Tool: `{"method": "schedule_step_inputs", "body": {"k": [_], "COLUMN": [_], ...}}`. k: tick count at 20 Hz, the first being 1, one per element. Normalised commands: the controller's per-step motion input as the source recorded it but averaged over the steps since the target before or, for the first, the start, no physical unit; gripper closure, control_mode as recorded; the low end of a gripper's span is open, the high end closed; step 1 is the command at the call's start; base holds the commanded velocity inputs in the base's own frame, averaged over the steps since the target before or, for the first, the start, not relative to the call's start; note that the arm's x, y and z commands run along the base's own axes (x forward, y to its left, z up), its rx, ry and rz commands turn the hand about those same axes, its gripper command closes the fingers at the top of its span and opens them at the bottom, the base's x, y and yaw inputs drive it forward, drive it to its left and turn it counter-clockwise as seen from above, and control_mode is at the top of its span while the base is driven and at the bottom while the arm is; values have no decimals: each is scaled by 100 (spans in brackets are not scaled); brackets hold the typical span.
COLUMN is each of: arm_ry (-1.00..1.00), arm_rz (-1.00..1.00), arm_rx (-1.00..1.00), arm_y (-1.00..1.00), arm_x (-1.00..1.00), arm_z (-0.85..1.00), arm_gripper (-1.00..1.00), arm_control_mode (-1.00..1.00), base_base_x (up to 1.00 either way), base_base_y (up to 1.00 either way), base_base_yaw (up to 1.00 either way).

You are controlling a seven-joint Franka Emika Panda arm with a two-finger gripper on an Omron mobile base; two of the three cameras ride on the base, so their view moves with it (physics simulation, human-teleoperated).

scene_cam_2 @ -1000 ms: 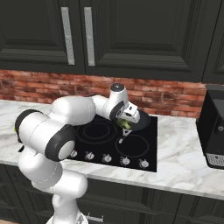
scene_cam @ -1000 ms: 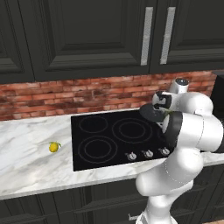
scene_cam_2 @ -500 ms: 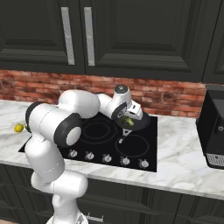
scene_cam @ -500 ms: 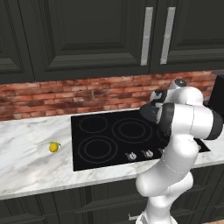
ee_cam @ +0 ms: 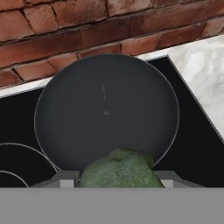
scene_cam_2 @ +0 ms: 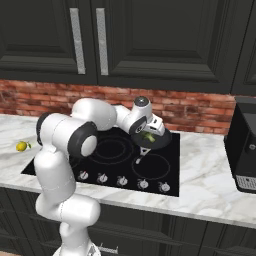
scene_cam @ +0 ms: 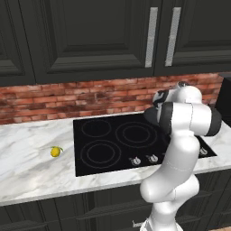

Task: Put the lemon and broccoli in the pan. Then turn on the rear right burner and set the heat to medium.

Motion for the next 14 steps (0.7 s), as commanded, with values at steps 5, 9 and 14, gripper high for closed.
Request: {"method": "schedule_step_inputs", "body": {"k": [5,9,14], "arm_ry": [0,0,0], "arm_rz": [0,0,0], "arm_rx": [0,0,0], "arm_y": [0,0,0], "arm_x": [27,21,13], "arm_z": [-19,-16,-14], "arm_gripper": [100,100,100], "arm_control_mode": [-100,-100,-100], "base_base_x": [0,0,0], "base_base_y": [0,0,0], "base_base_yaw": [0,0,0]}}
